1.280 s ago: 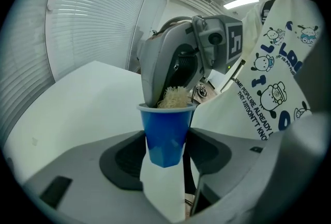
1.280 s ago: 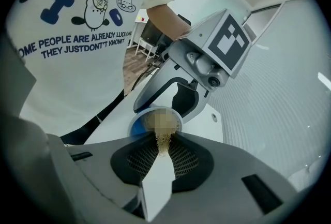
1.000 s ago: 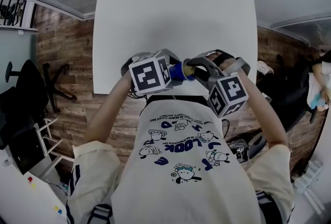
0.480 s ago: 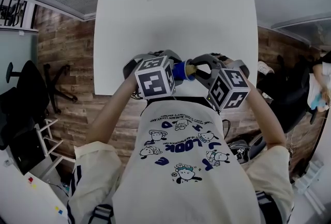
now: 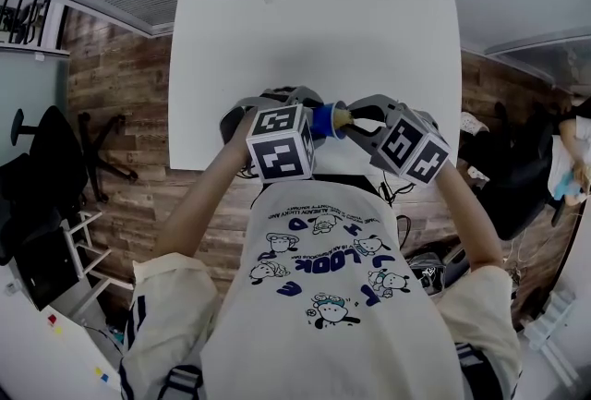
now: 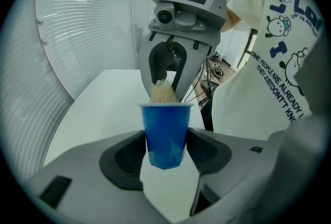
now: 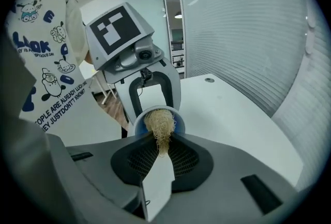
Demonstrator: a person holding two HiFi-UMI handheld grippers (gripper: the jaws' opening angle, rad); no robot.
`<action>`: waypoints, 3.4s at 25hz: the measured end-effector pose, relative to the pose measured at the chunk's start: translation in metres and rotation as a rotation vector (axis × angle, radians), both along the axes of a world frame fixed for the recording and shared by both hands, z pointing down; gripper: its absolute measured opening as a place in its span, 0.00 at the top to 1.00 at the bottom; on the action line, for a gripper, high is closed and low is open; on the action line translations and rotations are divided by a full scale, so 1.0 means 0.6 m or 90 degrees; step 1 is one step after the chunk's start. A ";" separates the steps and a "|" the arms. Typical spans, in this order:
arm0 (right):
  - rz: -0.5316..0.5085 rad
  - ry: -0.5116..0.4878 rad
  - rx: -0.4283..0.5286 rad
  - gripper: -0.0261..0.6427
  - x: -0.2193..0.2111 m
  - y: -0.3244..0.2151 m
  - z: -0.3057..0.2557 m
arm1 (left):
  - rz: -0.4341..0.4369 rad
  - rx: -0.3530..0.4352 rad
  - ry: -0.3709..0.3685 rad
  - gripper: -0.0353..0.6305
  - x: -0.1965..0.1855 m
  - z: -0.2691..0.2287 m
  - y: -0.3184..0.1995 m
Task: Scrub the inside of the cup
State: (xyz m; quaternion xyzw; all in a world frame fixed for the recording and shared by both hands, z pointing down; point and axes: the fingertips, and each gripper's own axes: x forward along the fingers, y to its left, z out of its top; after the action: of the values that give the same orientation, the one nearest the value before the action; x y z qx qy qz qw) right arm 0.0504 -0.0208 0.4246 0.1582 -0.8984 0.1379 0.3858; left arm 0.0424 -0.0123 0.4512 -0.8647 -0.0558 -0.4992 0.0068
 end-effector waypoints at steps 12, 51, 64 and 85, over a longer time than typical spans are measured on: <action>0.104 -0.118 -0.103 0.88 0.000 -0.002 -0.013 | -0.060 0.035 0.007 0.53 -0.018 -0.004 -0.028; 0.385 -0.363 -0.010 0.88 0.083 -0.074 -0.113 | -0.323 0.012 0.161 0.53 -0.052 -0.064 -0.091; 0.550 -0.403 0.118 0.88 0.120 -0.104 -0.123 | -0.443 0.018 0.244 0.53 -0.053 -0.086 -0.119; 0.671 -0.428 0.128 0.88 0.136 -0.092 -0.089 | -0.653 0.030 0.328 0.53 -0.076 -0.075 -0.136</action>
State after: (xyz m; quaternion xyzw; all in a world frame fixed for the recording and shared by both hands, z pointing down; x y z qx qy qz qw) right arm 0.1319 -0.0760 0.3711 0.5631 -0.7804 0.2666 -0.0538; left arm -0.0035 -0.0941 0.4062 -0.8746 0.3852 -0.2126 -0.2036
